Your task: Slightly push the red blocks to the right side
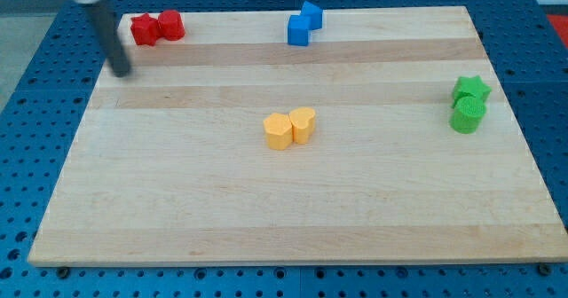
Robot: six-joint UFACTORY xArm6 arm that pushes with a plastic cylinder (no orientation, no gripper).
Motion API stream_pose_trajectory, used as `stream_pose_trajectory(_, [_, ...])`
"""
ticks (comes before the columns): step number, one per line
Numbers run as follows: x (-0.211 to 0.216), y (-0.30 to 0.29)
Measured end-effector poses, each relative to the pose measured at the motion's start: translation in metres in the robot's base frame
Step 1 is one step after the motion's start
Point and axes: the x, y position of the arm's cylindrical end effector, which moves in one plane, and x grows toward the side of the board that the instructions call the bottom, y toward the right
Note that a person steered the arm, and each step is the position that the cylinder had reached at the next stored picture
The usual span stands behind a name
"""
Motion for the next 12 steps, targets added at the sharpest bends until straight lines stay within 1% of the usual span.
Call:
stream_pose_trajectory(3, [-0.007, -0.003])
stream_pose_trajectory(4, [-0.035, -0.003])
stream_pose_trajectory(6, [-0.077, -0.003])
stream_pose_trajectory(7, [-0.115, -0.003])
stream_pose_trajectory(8, [-0.134, -0.002])
stream_pose_trajectory(9, [-0.126, 0.000])
stream_pose_trajectory(10, [-0.092, 0.007])
stream_pose_trajectory(11, [-0.058, 0.038])
stream_pose_trajectory(12, [-0.063, 0.037])
